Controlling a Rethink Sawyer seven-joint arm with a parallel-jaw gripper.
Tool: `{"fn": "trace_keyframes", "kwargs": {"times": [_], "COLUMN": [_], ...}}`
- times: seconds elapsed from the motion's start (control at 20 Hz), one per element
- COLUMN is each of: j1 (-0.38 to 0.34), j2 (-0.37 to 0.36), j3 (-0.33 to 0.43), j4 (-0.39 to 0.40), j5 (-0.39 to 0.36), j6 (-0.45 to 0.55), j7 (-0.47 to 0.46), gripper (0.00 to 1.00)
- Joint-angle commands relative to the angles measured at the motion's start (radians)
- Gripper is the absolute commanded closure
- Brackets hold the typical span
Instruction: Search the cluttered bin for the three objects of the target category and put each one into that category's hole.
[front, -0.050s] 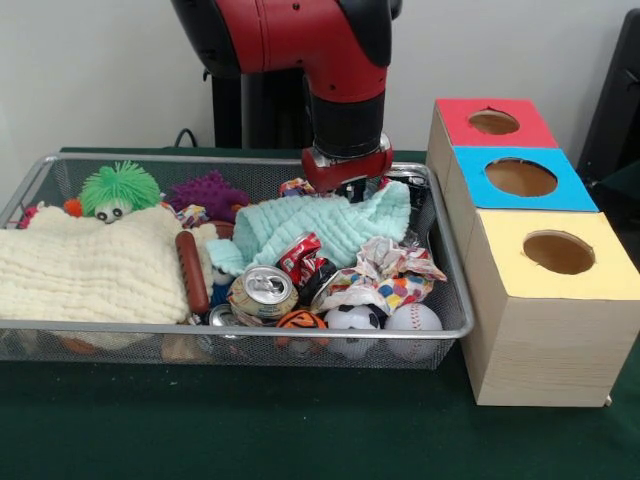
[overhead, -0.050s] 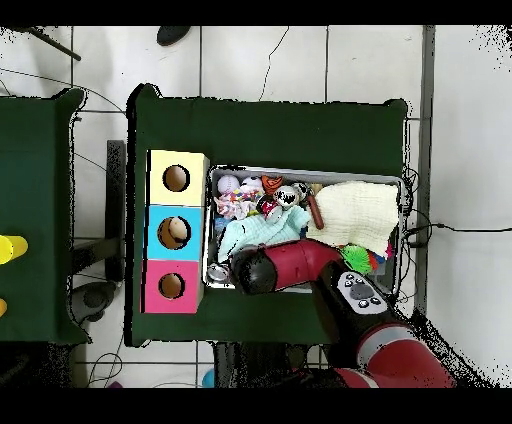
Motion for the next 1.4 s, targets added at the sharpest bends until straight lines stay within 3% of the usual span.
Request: {"fn": "trace_keyframes", "kwargs": {"times": [0.05,0.25,0.5,0.7,0.95,1.1,1.4], "j1": [0.034,0.048,-0.033,-0.1,-0.113,-0.089,-0.051], "j2": [0.039,0.007,-0.138,-0.272,-0.383,-0.368,-0.236], "j3": [0.01,-0.003,0.078,0.162,0.199,0.187,0.146], "j4": [-0.086,-0.078,0.047,0.13,0.147,0.116,0.061], "j5": [-0.045,-0.037,0.006,0.076,0.141,0.125,0.036], "j6": [0.128,0.127,0.149,0.235,0.374,0.381,0.222], "j7": [-0.035,-0.017,-0.076,-0.125,-0.138,-0.101,-0.01], "gripper": [1.0,1.0,1.0,1.0,1.0,1.0,1.0]}}
